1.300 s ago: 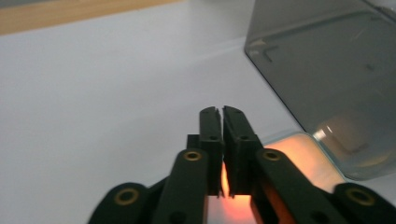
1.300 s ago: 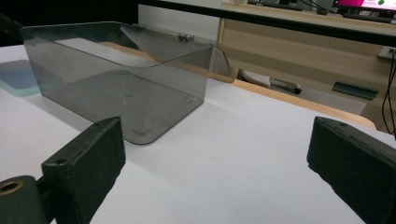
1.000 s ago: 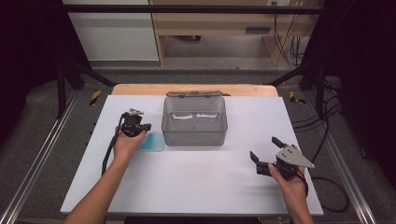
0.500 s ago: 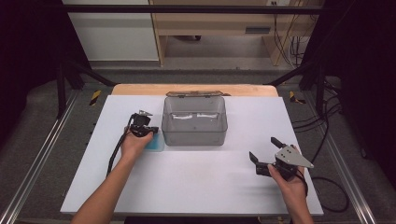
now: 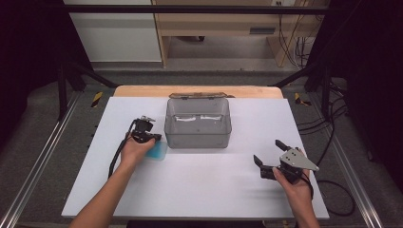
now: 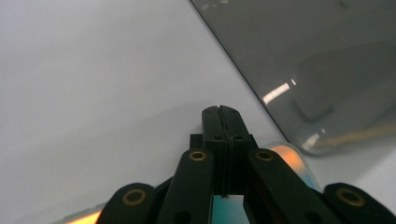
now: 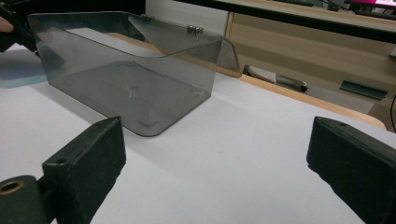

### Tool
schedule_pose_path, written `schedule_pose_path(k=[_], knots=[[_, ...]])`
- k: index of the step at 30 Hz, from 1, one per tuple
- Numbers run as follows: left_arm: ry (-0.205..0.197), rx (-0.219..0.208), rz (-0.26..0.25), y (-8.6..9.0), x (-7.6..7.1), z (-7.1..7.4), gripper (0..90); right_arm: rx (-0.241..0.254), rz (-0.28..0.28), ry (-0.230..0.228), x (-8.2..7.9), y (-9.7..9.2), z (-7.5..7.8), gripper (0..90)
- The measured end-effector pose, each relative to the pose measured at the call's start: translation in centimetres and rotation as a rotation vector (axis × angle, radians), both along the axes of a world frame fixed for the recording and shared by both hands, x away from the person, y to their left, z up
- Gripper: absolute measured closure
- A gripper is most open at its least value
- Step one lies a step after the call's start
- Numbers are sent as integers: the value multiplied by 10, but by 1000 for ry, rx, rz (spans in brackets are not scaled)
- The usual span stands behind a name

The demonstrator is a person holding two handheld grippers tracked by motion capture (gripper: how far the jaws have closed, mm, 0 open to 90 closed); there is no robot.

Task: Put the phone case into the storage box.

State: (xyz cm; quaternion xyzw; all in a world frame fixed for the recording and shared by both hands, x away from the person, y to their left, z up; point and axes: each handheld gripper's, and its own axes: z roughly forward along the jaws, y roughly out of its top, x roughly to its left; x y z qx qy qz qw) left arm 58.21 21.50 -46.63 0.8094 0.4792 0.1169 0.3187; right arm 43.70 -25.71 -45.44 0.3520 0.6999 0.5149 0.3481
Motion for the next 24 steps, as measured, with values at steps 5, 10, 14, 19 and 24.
schedule_pose_path(k=[5,10,14,19,24], knots=[[4,2,-12,0,-29,0,900,-6,7,0,-1,2,1,51],[-4,13,-31,1,-51,-1,900,-17,12,2,-1,3,0,51],[-14,-4,-35,10,-70,-2,900,-24,15,7,0,4,-1,51],[-189,-72,-3,27,-93,5,900,-20,-1,17,-1,9,1,49],[-336,-127,107,53,-118,16,900,-17,-15,24,-5,14,5,37]])
